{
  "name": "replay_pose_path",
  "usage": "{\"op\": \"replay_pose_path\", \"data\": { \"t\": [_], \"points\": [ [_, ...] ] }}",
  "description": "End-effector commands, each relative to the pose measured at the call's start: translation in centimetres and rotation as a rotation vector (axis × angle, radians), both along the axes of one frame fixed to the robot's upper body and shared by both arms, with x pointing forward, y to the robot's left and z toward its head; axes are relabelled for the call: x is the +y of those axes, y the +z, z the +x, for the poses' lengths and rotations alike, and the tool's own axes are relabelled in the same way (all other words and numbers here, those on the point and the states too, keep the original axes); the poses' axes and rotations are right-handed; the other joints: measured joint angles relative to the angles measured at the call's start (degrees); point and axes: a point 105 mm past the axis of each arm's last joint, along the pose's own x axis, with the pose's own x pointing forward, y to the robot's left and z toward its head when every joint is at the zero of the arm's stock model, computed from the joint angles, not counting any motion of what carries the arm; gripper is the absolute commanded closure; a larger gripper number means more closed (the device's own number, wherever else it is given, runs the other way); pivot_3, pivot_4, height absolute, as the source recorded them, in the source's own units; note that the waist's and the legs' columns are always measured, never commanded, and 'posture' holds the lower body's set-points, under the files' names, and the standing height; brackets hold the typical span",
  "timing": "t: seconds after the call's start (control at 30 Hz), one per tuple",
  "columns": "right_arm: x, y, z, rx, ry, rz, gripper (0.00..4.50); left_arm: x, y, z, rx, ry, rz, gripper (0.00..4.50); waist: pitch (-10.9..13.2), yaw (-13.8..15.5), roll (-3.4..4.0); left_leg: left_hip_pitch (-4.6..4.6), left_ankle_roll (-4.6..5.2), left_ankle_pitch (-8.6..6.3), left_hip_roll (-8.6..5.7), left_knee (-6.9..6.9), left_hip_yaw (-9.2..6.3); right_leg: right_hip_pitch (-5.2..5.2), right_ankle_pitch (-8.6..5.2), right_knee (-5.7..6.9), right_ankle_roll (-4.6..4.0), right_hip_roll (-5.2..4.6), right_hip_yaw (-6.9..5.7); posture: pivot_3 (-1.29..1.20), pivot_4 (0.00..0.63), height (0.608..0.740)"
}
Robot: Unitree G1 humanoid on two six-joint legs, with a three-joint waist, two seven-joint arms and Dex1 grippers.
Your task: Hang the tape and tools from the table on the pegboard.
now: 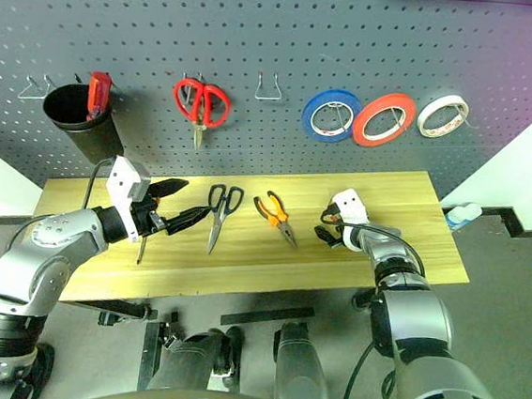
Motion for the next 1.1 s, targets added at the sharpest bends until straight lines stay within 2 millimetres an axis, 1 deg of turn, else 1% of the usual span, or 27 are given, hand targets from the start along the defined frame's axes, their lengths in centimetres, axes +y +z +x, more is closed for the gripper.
{"op": "replay_pose_path", "data": {
  "t": [0.03, 0.17, 0.27, 0.47, 0.63, 0.67, 0.77, 0.93, 1.0, 1.1],
  "points": [
    [-0.9, 1.8, 1.2, -0.044, -0.058, 0.014, 0.0, 0.2, 1.5, -0.3, -0.053, -0.003, -0.002, 0.04, 0.16, 0.27, -0.02, 0.0, 0.0, 0.0, 0.0, -0.02, 0.01, -0.03, 0.0, 0.0, 0.0, 0.0, 0.0, -0.15, 0.269, 0.74],
    [-1.4, 2.0, 1.3, -0.048, -0.089, -0.004, 0.0, 0.3, 1.5, -0.5, -0.05, -0.001, 0.001, 0.04, 0.54, 0.94, -0.05, 0.0, -0.04, -0.02, 0.02, -0.03, 0.01, -0.05, -0.01, 0.0, -0.02, 0.0, 0.0, -0.14, 0.272, 0.74],
    [-1.4, 1.8, 1.2, -0.04, -0.082, -0.02, 0.58, 0.3, 1.5, -0.7, -0.05, 0.0, 0.008, 0.0, 0.79, 1.05, -0.12, -0.03, -0.03, -0.01, 0.01, -0.03, 0.01, -0.04, -0.01, -0.02, -0.01, -0.01, 0.0, -0.14, 0.272, 0.74],
    [-1.3, 1.1, 0.8, -0.035, -0.017, -0.1, 2.63, 0.4, 1.9, -0.8, -0.055, 0.003, 0.016, 0.0, 0.96, 1.09, -0.25, -0.04, -0.06, -0.03, 0.01, -0.04, 0.01, -0.05, 0.0, -0.05, -0.01, -0.02, -0.01, -0.13, 0.273, 0.74],
    [-0.9, 1.3, 0.9, -0.041, -0.004, -0.085, 4.37, 0.5, 2.0, -0.8, -0.057, 0.003, 0.019, 0.0, 0.97, 1.1, -0.27, -0.04, -0.1, -0.05, 0.01, -0.04, 0.01, -0.05, 0.0, -0.05, -0.01, -0.02, -0.01, -0.13, 0.27, 0.74],
    [-0.8, 1.4, 1.0, -0.045, -0.01, -0.069, 4.47, 0.5, 2.1, -0.8, -0.058, 0.003, 0.02, 0.0, 0.97, 1.1, -0.27, -0.04, -0.1, -0.05, 0.01, -0.04, 0.01, -0.05, 0.0, -0.05, -0.01, -0.02, -0.01, -0.13, 0.266, 0.74],
    [-0.1, 1.9, 1.2, -0.055, 0.007, -0.022, 4.47, 0.5, 2.0, -0.9, -0.053, 0.0, 0.016, 0.0, 0.97, 1.13, -0.27, -0.04, -0.1, -0.05, 0.01, -0.04, 0.01, -0.05, 0.0, -0.05, -0.01, -0.01, -0.01, -0.13, 0.26, 0.74],
    [0.0, 2.1, 1.1, -0.063, 0.014, 0.024, 4.47, 0.5, 2.0, -0.9, -0.054, -0.003, 0.022, 0.0, 0.97, 1.13, -0.27, -0.04, -0.13, -0.05, 0.01, -0.04, 0.01, -0.06, 0.0, -0.04, -0.01, -0.01, -0.02, -0.13, 0.248, 0.74],
    [0.3, 2.5, 1.1, -0.076, 0.01, 0.101, 4.47, 0.4, 2.0, -1.4, -0.049, -0.031, 0.02, 0.0, 0.97, 1.13, -0.27, -0.04, -0.13, -0.04, 0.0, -0.04, 0.01, -0.07, 0.0, -0.04, 0.0, -0.01, -0.02, -0.14, 0.235, 0.74],
    [0.6, 3.6, 1.3, -0.119, 0.003, 0.23, 4.47, 0.4, 2.3, -2.0, -0.046, -0.071, 0.014, 0.0, 0.97, 1.1, -0.26, -0.04, -0.14, -0.04, 0.0, -0.05, 0.02, -0.07, 0.0, -0.05, 0.0, 0.0, -0.02, -0.15, 0.215, 0.74]
  ]
}}
